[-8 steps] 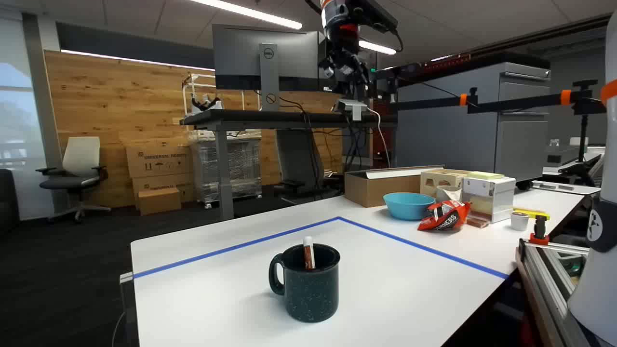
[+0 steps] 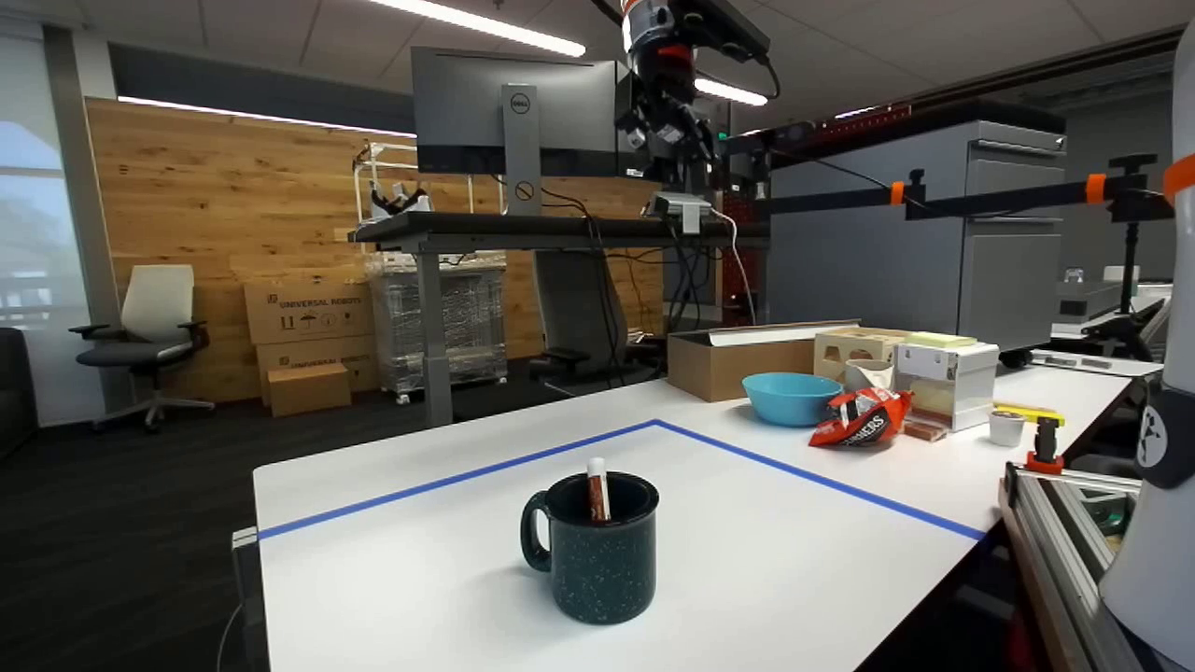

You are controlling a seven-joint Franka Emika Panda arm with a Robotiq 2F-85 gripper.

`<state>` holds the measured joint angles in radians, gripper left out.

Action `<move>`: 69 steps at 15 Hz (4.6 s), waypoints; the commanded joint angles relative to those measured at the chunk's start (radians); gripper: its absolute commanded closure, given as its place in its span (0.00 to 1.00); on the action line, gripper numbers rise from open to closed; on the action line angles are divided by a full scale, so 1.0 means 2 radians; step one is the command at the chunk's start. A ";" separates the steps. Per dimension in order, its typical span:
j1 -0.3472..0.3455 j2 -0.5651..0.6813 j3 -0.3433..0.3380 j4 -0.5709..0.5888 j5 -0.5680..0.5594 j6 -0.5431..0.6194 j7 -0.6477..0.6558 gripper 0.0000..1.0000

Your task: Take the marker out of the cup

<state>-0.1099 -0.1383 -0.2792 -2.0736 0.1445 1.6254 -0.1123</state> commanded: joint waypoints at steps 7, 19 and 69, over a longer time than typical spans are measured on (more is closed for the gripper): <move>-0.014 0.001 0.013 0.001 0.002 -0.002 -0.002 0.00; -0.014 -0.135 0.030 -0.164 0.002 0.108 -0.049 0.00; 0.034 -0.086 0.073 -0.340 0.072 0.495 0.053 0.00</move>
<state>-0.0457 -0.3679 -0.1543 -2.7538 0.2919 2.5705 -0.0397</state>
